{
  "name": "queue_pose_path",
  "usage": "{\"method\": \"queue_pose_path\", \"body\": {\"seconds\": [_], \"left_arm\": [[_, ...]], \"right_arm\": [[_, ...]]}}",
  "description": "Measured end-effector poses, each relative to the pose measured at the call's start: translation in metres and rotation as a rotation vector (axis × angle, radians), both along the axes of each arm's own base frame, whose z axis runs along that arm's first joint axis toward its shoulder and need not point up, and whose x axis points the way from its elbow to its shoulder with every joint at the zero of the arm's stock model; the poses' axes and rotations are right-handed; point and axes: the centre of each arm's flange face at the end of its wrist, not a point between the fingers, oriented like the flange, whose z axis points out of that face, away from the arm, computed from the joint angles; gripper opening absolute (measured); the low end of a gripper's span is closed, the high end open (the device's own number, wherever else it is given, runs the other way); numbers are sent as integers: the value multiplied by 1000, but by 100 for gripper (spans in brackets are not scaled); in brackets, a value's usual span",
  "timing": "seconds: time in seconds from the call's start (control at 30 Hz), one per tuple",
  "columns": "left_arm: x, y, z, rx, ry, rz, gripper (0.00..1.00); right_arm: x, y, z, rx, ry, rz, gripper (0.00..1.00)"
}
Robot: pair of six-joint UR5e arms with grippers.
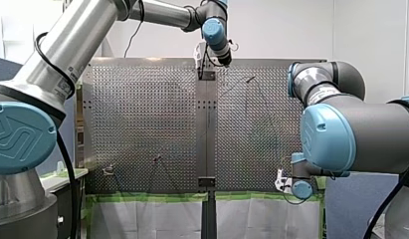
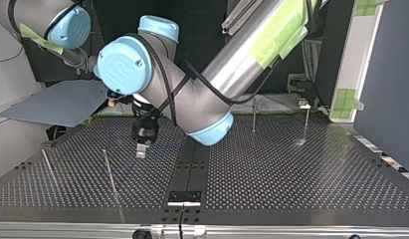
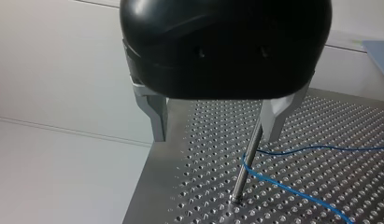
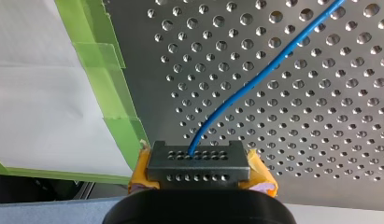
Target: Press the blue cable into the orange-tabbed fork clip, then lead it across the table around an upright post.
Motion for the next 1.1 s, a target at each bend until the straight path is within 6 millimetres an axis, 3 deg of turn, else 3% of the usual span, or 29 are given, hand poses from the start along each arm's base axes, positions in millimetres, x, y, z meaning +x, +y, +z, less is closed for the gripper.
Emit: {"method": "queue_pose_path", "body": {"seconds": [1.1], "left_arm": [[-4,-10,0,-12,6,-97,98]], "right_arm": [[1,-1,1,-3,3,4,0]]}}
